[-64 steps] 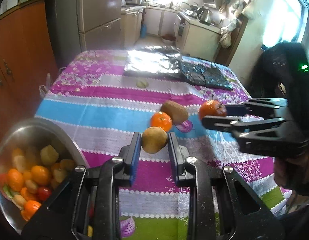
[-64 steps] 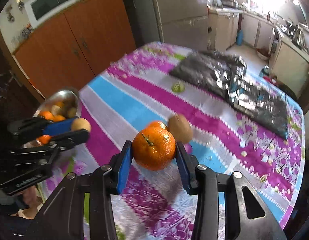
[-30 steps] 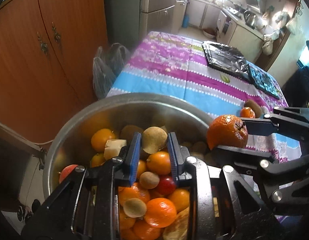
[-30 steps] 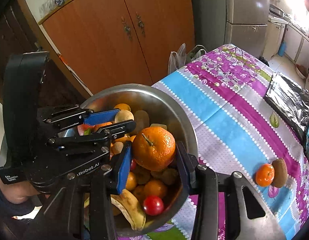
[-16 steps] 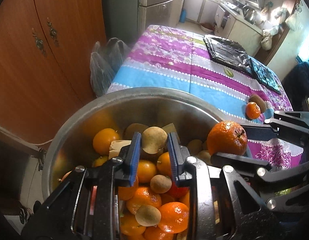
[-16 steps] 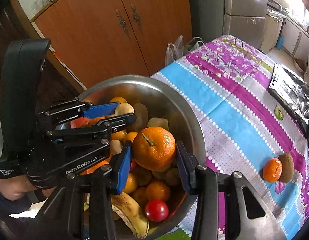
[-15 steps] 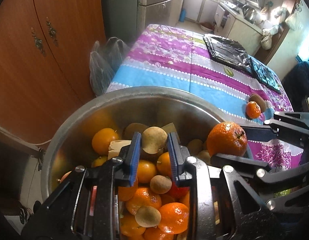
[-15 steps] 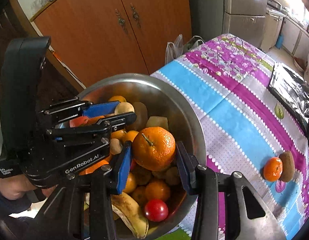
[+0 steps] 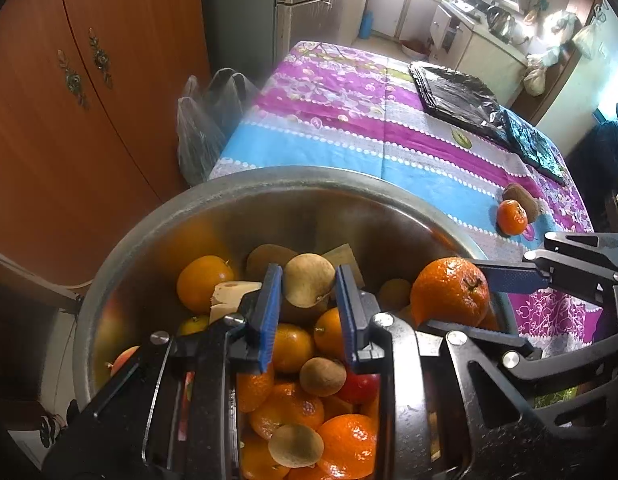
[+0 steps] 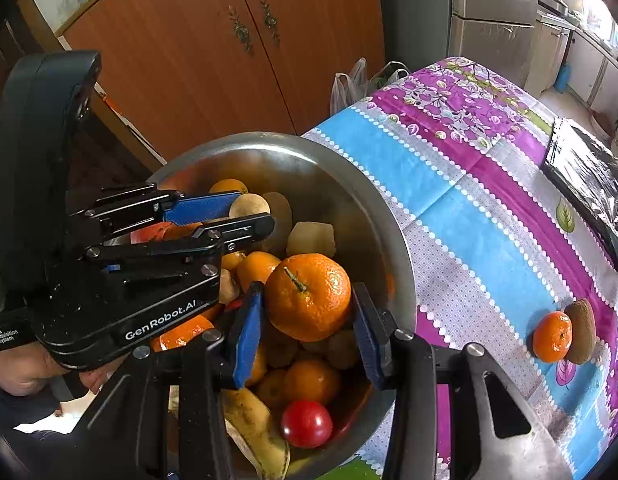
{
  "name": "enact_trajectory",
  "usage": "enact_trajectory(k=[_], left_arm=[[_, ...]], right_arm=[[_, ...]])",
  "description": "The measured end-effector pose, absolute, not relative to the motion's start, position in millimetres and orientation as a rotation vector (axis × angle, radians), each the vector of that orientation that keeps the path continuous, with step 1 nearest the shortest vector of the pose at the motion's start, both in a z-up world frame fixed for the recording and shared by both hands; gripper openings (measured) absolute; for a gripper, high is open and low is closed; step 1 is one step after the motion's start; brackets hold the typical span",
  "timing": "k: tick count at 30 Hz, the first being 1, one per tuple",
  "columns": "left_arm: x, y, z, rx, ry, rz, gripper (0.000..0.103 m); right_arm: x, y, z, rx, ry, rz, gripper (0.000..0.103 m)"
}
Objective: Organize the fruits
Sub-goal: 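Open the left tool over the bowl while the right tool releases the tangerine into it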
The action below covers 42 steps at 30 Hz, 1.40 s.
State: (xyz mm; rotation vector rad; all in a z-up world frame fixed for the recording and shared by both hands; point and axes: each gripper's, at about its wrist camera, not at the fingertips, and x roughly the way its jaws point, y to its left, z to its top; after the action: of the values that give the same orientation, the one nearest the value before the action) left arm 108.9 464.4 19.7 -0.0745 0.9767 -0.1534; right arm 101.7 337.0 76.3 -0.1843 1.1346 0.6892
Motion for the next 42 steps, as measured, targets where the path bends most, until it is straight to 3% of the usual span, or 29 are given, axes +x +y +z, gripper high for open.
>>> enact_trajectory(k=[33,42], left_arm=[[112.9,466.0,20.2,-0.060,0.980,-0.145,0.030],[112.6,465.7,18.1,-0.052,0.983,-0.136,0.039]], right_arm=[[101.9,340.5,70.0,-0.187,1.151,0.701,0.046],[101.7,341.0,68.3,-0.187,1.153,0.703,0.047]])
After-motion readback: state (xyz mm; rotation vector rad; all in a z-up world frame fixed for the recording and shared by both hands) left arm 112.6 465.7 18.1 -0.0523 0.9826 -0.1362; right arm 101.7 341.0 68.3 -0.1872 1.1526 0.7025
